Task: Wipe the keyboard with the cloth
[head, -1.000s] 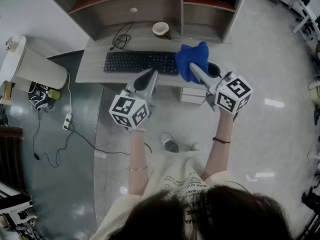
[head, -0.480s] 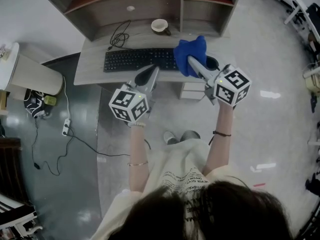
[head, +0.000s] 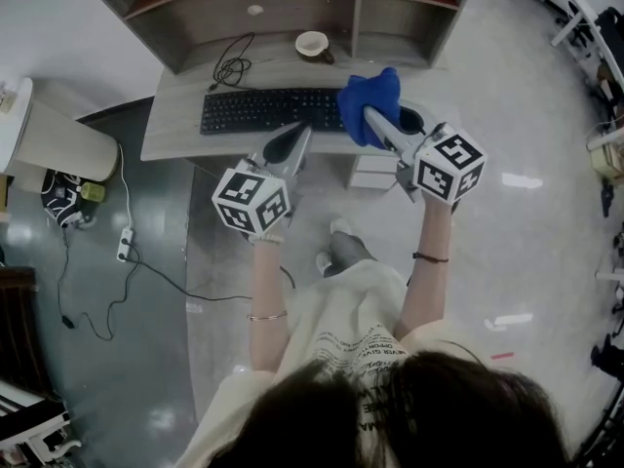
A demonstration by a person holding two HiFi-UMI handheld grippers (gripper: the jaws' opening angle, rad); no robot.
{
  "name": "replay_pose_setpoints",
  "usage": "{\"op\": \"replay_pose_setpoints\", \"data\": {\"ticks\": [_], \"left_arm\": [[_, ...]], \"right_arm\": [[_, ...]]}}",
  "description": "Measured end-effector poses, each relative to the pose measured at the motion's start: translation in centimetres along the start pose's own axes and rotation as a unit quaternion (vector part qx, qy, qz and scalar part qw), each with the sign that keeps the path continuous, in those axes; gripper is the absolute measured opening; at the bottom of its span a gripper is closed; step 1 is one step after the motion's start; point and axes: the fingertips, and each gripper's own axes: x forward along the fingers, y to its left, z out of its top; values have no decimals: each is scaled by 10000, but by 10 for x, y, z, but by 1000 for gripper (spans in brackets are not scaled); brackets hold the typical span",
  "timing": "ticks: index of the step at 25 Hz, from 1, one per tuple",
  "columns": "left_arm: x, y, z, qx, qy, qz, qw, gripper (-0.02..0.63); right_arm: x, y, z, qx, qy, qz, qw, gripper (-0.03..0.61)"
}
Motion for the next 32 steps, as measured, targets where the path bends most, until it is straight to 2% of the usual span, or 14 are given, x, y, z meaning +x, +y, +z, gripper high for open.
{"op": "replay_pose_setpoints", "data": {"ticks": [10, 22, 32], "left_arm": [[7, 16, -7, -88, 95, 50, 9999, -3], [36, 44, -16, -222, 286, 9, 9993, -3], [61, 73, -24, -416, 491, 26, 9979, -3]], "right_arm": [[15, -9, -9, 114, 46, 6, 9999, 52], [40, -46, -18, 222, 281, -46, 9993, 52], [69, -74, -32, 348, 715, 12, 9968, 52]]}}
